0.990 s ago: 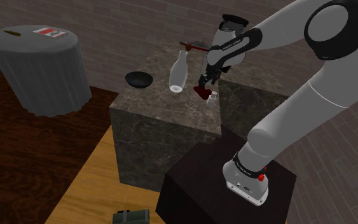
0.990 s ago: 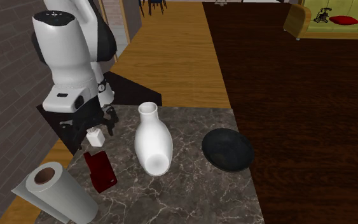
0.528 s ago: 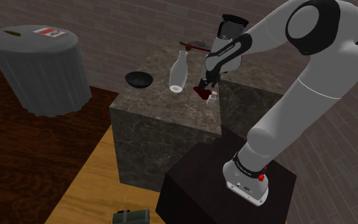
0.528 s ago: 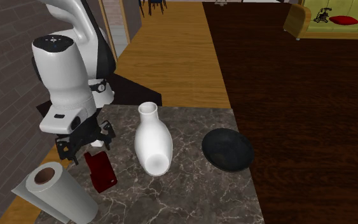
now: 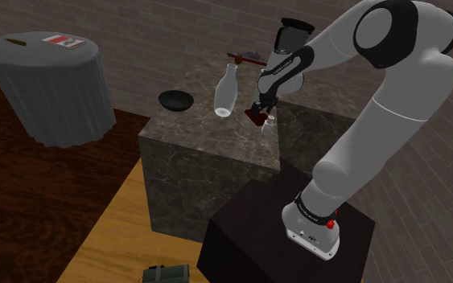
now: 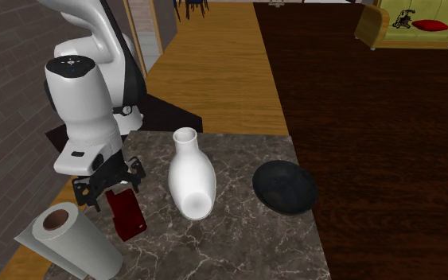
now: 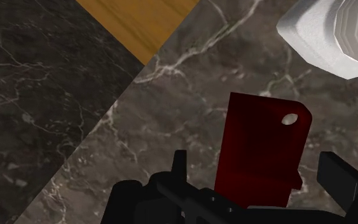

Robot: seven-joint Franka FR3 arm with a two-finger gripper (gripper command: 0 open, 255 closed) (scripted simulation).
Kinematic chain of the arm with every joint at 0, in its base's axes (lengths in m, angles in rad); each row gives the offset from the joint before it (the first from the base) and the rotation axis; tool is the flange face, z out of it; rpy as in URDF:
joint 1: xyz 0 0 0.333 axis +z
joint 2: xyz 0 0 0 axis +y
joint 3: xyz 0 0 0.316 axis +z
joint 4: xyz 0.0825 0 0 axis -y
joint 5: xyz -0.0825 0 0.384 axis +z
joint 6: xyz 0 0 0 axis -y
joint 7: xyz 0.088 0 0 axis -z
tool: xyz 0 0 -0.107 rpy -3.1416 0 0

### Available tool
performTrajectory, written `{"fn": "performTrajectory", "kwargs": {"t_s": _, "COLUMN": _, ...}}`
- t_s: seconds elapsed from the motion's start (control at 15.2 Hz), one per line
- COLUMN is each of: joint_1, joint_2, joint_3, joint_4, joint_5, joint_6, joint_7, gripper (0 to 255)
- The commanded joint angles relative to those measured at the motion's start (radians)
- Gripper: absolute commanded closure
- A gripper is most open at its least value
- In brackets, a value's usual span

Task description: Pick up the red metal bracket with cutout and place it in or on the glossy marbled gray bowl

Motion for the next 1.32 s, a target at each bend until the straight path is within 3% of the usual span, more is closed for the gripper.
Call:
{"fn": "performTrajectory", "kwargs": {"t_s": 0.0, "joint_1": 0.000, "joint_2": 0.000, "joint_3": 0.000, "joint_4": 0.000, "joint_5": 0.000, "joint_6": 0.000, "joint_7": 0.000, "gripper": 0}}
{"fn": "performTrajectory", "kwargs": {"t_s": 0.07, "joint_1": 0.000, "joint_2": 0.000, "joint_3": 0.000, "joint_4": 0.000, "joint_5": 0.000, "joint_6": 0.000, "joint_7": 0.000, "gripper": 0}}
{"fn": "performTrajectory", "kwargs": {"t_s": 0.13, "joint_1": 0.000, "joint_2": 0.000, "joint_3": 0.000, "joint_4": 0.000, "joint_5": 0.000, "joint_6": 0.000, "joint_7": 0.000, "gripper": 255}}
{"fn": "performTrajectory", "kwargs": {"t_s": 0.73, "joint_1": 0.000, "joint_2": 0.000, "joint_3": 0.000, "joint_4": 0.000, "joint_5": 0.000, "joint_6": 0.000, "joint_7": 0.000, "gripper": 255}}
{"fn": "performTrajectory", "kwargs": {"t_s": 1.25, "joint_1": 0.003, "joint_2": -0.089, "joint_3": 0.002, "joint_4": 0.027, "joint_5": -0.011, "joint_6": -0.114, "joint_7": -0.001, "gripper": 255}}
